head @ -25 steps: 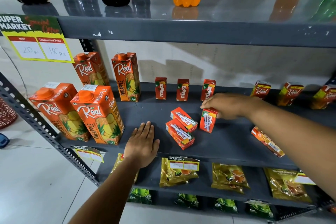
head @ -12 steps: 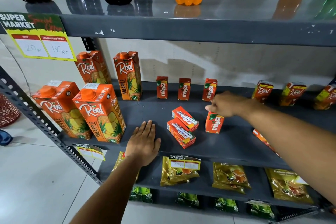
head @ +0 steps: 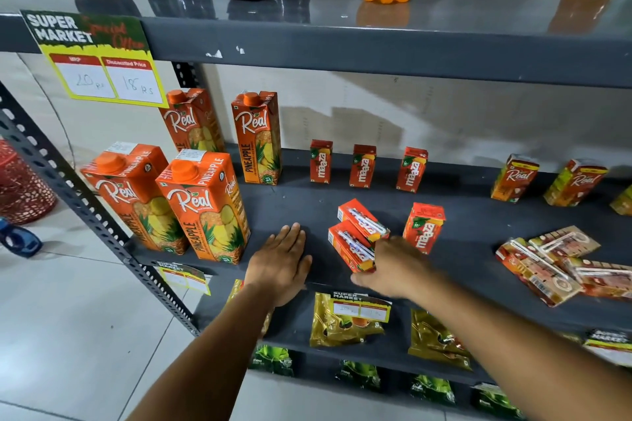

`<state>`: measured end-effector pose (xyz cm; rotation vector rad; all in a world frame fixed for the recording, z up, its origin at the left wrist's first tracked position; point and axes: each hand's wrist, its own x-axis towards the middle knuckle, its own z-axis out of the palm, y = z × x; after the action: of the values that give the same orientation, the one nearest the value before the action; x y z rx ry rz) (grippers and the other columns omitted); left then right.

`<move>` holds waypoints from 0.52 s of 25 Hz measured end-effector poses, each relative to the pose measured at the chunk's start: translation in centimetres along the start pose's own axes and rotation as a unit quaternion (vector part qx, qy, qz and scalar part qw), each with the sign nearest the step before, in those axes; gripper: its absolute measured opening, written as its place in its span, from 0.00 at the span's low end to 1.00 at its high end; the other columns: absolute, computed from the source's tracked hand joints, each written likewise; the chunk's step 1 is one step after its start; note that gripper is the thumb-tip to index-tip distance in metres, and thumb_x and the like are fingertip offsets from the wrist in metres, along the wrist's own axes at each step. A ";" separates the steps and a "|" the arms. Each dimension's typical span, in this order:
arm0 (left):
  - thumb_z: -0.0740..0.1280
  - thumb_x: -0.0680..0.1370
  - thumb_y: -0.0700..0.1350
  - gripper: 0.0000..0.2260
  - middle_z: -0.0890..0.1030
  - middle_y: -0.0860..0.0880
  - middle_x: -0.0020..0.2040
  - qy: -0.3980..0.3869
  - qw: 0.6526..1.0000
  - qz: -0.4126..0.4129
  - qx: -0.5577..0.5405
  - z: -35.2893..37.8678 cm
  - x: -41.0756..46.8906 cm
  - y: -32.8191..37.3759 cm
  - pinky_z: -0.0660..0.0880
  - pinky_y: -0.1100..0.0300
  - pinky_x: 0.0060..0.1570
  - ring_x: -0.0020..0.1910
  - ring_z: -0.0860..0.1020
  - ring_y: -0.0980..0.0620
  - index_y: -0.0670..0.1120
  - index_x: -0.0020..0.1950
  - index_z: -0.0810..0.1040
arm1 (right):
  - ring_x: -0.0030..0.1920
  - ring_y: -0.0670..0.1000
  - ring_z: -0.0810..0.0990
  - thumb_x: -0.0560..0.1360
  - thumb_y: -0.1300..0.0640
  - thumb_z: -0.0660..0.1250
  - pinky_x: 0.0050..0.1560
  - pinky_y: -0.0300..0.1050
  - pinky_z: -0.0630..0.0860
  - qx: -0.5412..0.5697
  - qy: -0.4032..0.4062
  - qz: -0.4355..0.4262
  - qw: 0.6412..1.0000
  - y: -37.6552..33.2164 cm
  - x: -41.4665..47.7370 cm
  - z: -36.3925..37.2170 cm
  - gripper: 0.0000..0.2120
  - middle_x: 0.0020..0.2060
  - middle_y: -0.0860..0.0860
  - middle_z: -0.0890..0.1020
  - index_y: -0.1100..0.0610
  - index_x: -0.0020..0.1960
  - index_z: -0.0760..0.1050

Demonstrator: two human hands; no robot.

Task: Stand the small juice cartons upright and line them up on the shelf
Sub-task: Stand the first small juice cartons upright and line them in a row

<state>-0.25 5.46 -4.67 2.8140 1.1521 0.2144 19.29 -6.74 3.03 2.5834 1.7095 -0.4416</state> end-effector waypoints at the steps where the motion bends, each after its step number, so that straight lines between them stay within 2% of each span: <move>1: 0.46 0.82 0.57 0.27 0.50 0.48 0.80 0.004 1.000 0.002 0.005 0.0 -0.1 -0.1 0.44 0.56 0.75 0.78 0.47 0.51 0.45 0.78 0.50 | 0.47 0.53 0.80 0.67 0.33 0.69 0.44 0.46 0.78 0.016 0.015 0.016 1.000 0.1 -0.3 1.0 0.32 0.53 0.53 0.80 0.57 0.58 0.75; 4: 0.47 0.81 0.57 0.30 0.50 0.43 0.79 0.023 0.999 -0.030 0.014 0.0 -0.3 0.1 0.44 0.54 0.75 0.78 0.47 0.46 0.40 0.77 0.49 | 0.47 0.52 0.82 0.67 0.39 0.71 0.44 0.47 0.80 0.078 0.063 0.029 0.995 -0.3 -0.3 1.5 0.25 0.51 0.52 0.83 0.56 0.56 0.78; 6: 0.47 0.81 0.57 0.30 0.50 0.42 0.79 0.012 0.999 -0.039 0.018 0.2 -0.2 0.2 0.43 0.53 0.75 0.78 0.47 0.46 0.39 0.77 0.49 | 0.48 0.52 0.81 0.66 0.45 0.74 0.42 0.46 0.78 0.089 0.087 0.011 0.992 -0.7 0.0 -0.3 0.22 0.52 0.52 0.81 0.55 0.56 0.78; 8: 0.47 0.81 0.57 0.30 0.50 0.42 0.79 0.012 0.999 -0.035 0.013 0.3 -0.1 0.1 0.44 0.53 0.75 0.78 0.47 0.46 0.39 0.77 0.50 | 0.52 0.54 0.79 0.68 0.53 0.75 0.45 0.47 0.76 0.060 0.107 -0.045 0.991 -1.3 0.9 -2.8 0.22 0.56 0.53 0.77 0.55 0.59 0.75; 10: 0.47 0.81 0.57 0.30 0.51 0.41 0.79 0.016 0.999 -0.032 0.012 0.2 0.0 0.0 0.44 0.53 0.74 0.78 0.48 0.45 0.39 0.77 0.51 | 0.53 0.57 0.78 0.71 0.59 0.73 0.48 0.52 0.77 -0.014 0.119 -0.119 0.986 -2.5 2.1 -5.3 0.20 0.59 0.54 0.74 0.55 0.62 0.74; 12: 0.47 0.81 0.57 0.30 0.51 0.41 0.79 0.016 0.999 -0.033 0.017 0.2 -0.2 0.0 0.45 0.53 0.74 0.78 0.49 0.45 0.39 0.77 0.51 | 0.48 0.58 0.79 0.75 0.58 0.65 0.44 0.54 0.77 -0.070 0.102 -0.197 0.972 -3.8 3.1 -7.0 0.11 0.56 0.55 0.77 0.56 0.57 0.76; 13: 0.46 0.81 0.57 0.30 0.51 0.41 0.79 0.016 0.999 -0.033 0.017 0.2 -0.3 0.1 0.44 0.53 0.74 0.78 0.49 0.45 0.39 0.77 0.51 | 0.46 0.57 0.80 0.76 0.55 0.61 0.42 0.54 0.77 -0.099 0.093 -0.239 0.962 -4.2 3.5 -7.3 0.11 0.54 0.55 0.79 0.56 0.55 0.77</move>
<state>-0.33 5.19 -4.91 2.8048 1.2656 0.2366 18.38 -0.71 9.86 2.1188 2.3101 -0.0205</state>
